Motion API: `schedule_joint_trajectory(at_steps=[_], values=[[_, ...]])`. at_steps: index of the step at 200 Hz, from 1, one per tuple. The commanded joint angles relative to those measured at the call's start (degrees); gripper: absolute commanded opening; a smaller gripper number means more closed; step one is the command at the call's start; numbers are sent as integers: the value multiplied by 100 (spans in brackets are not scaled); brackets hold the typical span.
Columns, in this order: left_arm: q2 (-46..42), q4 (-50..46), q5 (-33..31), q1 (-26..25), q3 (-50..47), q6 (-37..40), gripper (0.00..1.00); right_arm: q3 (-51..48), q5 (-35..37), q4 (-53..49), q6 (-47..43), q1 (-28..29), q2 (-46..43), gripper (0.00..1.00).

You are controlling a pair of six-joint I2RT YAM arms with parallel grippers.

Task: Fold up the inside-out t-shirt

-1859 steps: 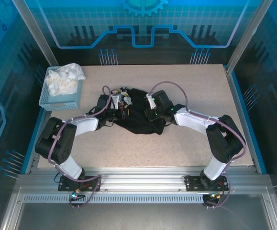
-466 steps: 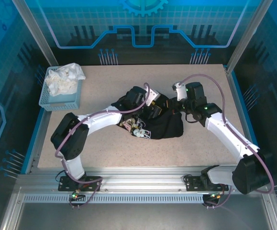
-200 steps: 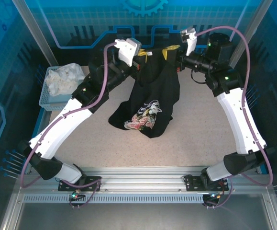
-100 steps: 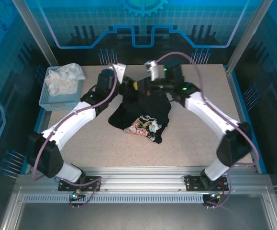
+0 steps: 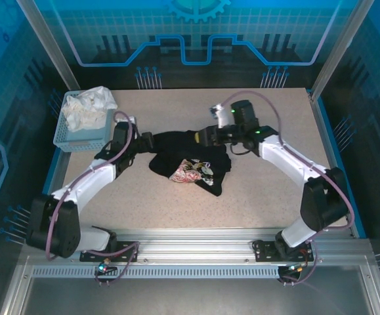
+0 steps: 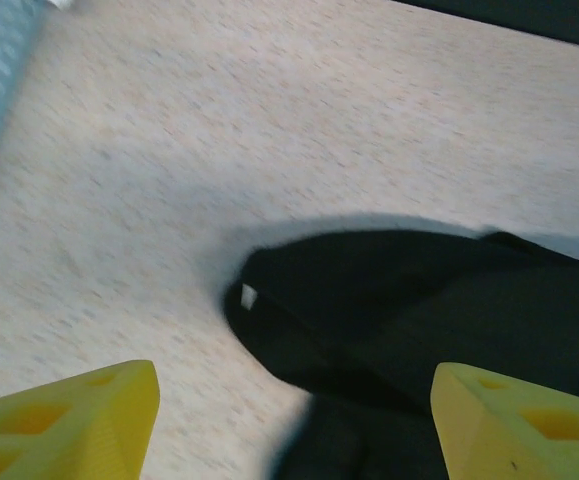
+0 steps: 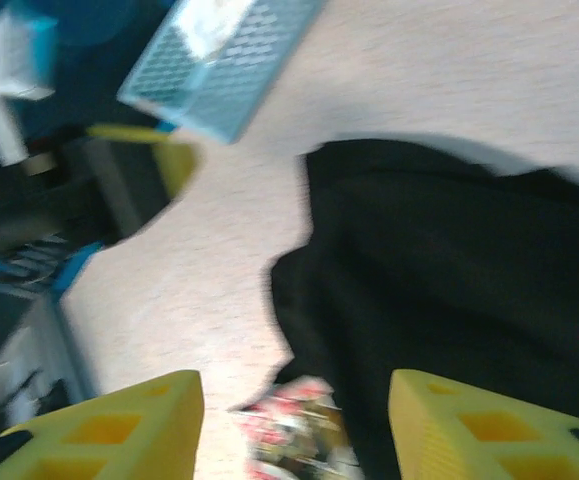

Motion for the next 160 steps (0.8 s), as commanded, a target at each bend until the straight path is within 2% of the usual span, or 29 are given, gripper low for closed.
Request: schedule_joint_trajectory(at_steps=[1, 33, 46, 55, 71, 96, 111, 116, 131, 160], values=[[140, 668, 1478, -28, -344, -1077, 75, -192, 884, -400, -229, -501, 242, 65], [1259, 921, 2385, -45, 131, -1297, 75, 44, 567, -205, -72, -631, 1161, 68], [1528, 1000, 2467, -63, 304, -1299, 72, 131, 496, -162, -45, -593, 1430, 63], [1677, 1079, 2542, -79, 393, -1282, 69, 109, 508, -74, -25, -574, 1515, 57], [2020, 1037, 2668, -98, 639, -1223, 56, 62, 523, 64, -37, -576, 1521, 37], [2329, 1025, 2746, -98, 939, -1157, 23, 70, 685, 86, -239, -606, 1253, 16], [2369, 1052, 2698, -94, 1123, -1024, 8, 139, 746, 102, -369, -630, 1000, 3], [2379, 1029, 2694, -89, 1219, -986, 5, 193, 749, 79, -411, -641, 915, 0], [2387, 962, 2761, -89, 1555, -891, 0, 472, 776, -61, -588, -706, 639, 0], [2260, 890, 2980, -98, 2451, -853, 0, 1371, 878, -562, -873, -1046, -1, 0]])
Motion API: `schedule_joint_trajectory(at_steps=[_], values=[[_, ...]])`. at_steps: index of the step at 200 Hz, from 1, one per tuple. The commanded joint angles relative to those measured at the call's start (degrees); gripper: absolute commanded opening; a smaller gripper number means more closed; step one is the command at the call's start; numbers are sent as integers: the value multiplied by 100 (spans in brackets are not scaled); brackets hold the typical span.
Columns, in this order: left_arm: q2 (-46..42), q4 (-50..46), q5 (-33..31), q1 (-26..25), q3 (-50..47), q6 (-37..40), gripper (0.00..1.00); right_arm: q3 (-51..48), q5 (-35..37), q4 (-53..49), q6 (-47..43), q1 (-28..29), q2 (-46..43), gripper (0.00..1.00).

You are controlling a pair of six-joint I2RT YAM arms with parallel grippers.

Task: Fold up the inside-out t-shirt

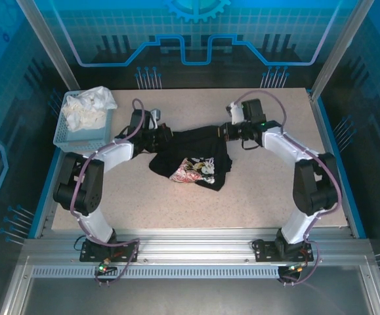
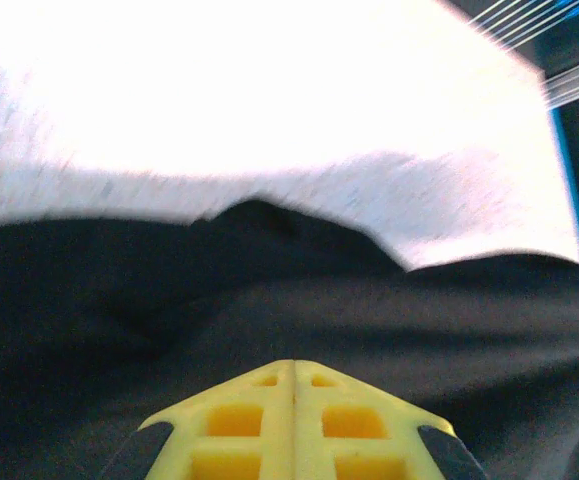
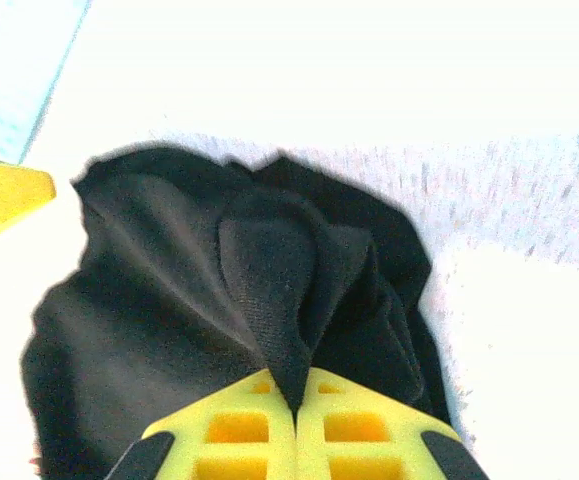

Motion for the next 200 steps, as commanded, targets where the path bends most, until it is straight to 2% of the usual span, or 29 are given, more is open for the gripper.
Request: schedule_joint_trajectory(at_steps=[1, 28, 48, 68, 82, 94, 113, 125, 143, 160, 181, 200], values=[[-153, 46, 328, -28, 782, 181, 0, 880, 99, -267, -372, -359, -783, 0], [-576, -268, 311, -28, 1453, 302, 0, 1917, -46, -623, -523, -549, -1328, 0], [-1070, -241, 85, -28, 1144, 376, 0, 2188, -271, -798, -615, -370, -1718, 0], [-1493, -132, -136, -28, 457, 366, 2, 1222, -290, -602, -558, 241, -2212, 0], [-1764, -77, -419, -28, -62, 397, 5, 298, -243, -314, -466, 929, -2357, 0], [-2000, -192, -744, -19, -438, 518, 12, -420, -287, -68, -346, 1547, -2270, 4], [-2367, -541, -1244, -3, -959, 662, 19, -1382, -493, 239, -189, 2260, -1882, 13], [-2578, -511, -1215, -6, -1353, 592, 27, -1765, -515, 160, -174, 2465, -1630, 24], [-2783, -426, -795, -96, -1846, 434, 41, -2154, -264, -62, -176, 2414, -1664, 37], [-2924, -490, -769, -493, -2163, 516, 51, -2557, -105, -30, -117, 2184, -2114, 47], [-2981, -355, -1039, -1359, -2375, 885, 59, -2837, 81, -22, 152, 1633, -2543, 52], [-2667, -73, -1238, -2295, -2322, 1687, 66, -2889, 427, -317, 355, 972, -2571, 55]])
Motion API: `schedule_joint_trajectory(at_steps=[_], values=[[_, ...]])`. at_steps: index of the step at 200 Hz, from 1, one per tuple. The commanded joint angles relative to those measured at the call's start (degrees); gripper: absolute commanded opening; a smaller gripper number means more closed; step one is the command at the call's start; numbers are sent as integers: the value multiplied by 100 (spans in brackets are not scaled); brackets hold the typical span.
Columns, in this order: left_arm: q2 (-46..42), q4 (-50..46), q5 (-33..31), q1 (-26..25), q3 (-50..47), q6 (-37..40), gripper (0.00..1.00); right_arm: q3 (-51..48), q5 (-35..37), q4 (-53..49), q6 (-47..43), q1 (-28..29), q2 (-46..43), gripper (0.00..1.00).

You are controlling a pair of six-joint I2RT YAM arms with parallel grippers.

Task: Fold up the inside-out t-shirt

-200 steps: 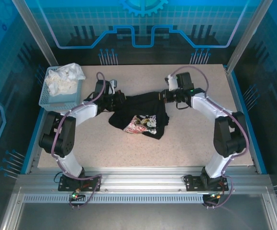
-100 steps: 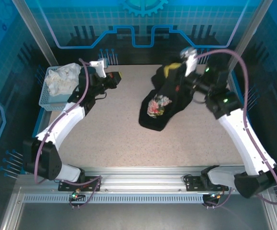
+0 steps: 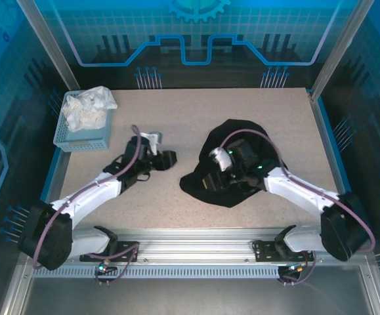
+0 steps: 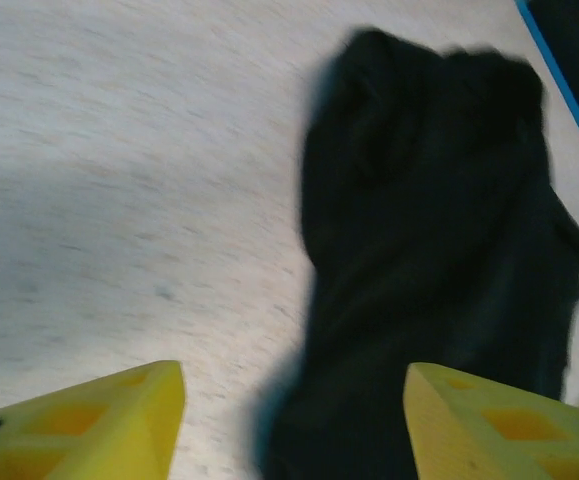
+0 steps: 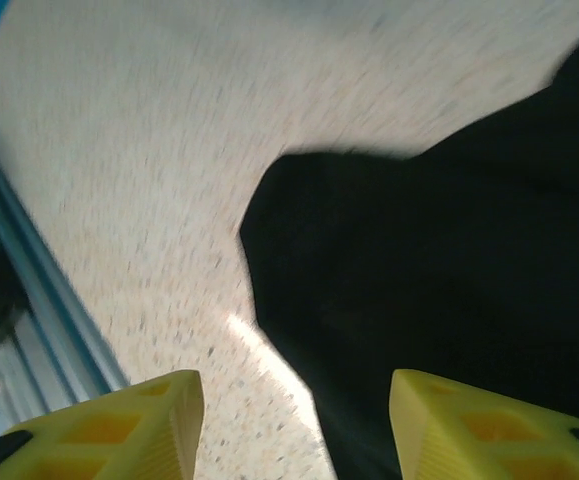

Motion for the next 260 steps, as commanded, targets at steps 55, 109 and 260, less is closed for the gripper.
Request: schedule_joint_trajectory(at_steps=[55, 109, 260], values=[[2429, -100, -1134, -2653, 1551, 3073, 71, -445, 675, 169, 803, -2280, -519, 58], [3880, -389, -2069, -2721, 2682, 3427, 51, -830, 792, 41, 679, -2697, -1019, 59], [1760, 399, -25, -1189, 1685, 1064, 2, -950, 1103, 827, 920, -1156, -266, 61]])
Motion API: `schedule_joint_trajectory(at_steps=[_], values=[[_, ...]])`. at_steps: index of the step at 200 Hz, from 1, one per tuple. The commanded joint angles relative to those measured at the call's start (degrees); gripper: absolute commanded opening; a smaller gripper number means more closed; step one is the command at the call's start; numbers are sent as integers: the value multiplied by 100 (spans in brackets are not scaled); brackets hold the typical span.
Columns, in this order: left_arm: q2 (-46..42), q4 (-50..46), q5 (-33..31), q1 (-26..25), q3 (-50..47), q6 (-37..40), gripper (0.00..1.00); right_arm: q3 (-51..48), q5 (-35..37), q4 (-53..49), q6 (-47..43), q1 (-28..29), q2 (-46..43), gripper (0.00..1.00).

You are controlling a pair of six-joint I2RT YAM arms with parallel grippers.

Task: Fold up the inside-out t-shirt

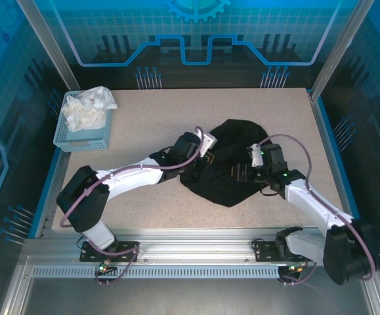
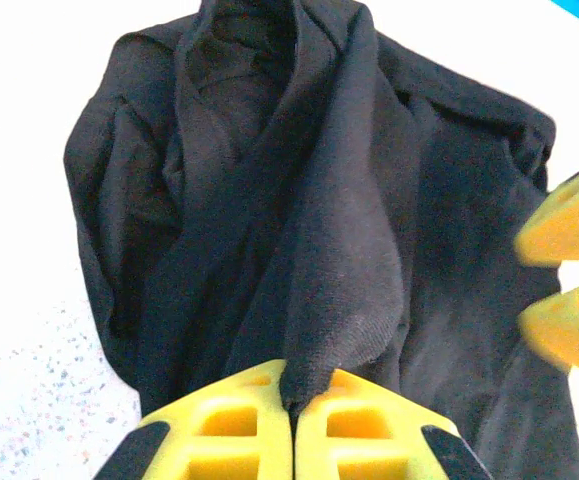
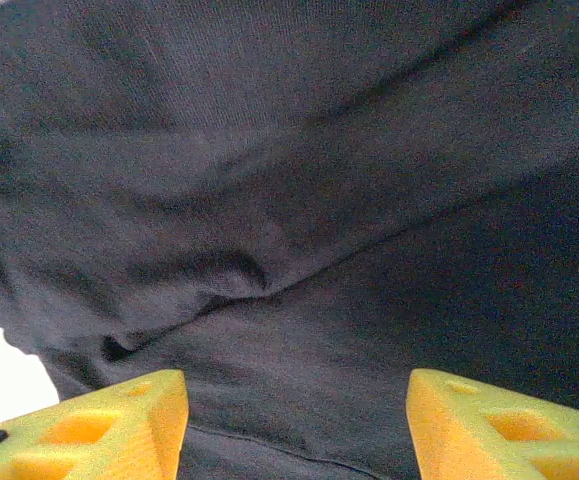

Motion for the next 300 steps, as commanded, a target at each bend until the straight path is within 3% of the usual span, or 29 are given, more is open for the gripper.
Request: schedule_joint_trajectory(at_steps=[1, 36, 49, 57, 82, 96, 139, 166, 180, 199, 222, 273, 282, 300], values=[[-443, 306, 639, 281, -344, -703, 2, 234, 362, 456, 160, 324, 463, 61], [-951, 575, 1062, 741, -824, -1392, 0, 541, 592, 873, 200, 528, 1451, 61], [-1156, 607, 1191, 860, -933, -1580, 0, 588, 584, 961, 195, 522, 1721, 57], [-1298, 600, 1220, 906, -988, -1669, 0, 613, 621, 998, 166, 521, 1825, 50], [-1856, 535, 1234, 1007, -1127, -1902, 0, 826, 820, 804, -7, 338, 1959, 13], [-2197, 447, 1125, 1018, -1169, -1971, 0, 961, 734, 738, -82, 123, 1881, 0], [-2783, 377, 866, 1012, -1346, -2135, 0, 1462, 463, 423, -587, 2, 1241, 0], [-2648, 496, 991, 971, -1370, -2301, 0, 901, 88, 1030, -697, 822, 567, 33], [-2593, 510, 1002, 938, -1349, -2320, 0, 541, 6, 1586, -552, 1395, 355, 45], [-2549, 474, 1028, 913, -1317, -2313, 0, 284, -86, 2438, -221, 2091, 413, 55], [-2564, 444, 1030, 904, -1303, -2290, 0, 421, 158, 2880, -92, 2694, 802, 60], [-2672, 380, 985, 905, -1351, -2227, 0, 801, 727, 3083, 135, 2883, 1568, 57], [-2680, 357, 955, 906, -1362, -2207, 0, 839, 716, 3115, 126, 2884, 1626, 51], [-2714, 288, 828, 908, -1368, -2163, 0, 853, 789, 3040, 47, 2874, 1578, 24]])
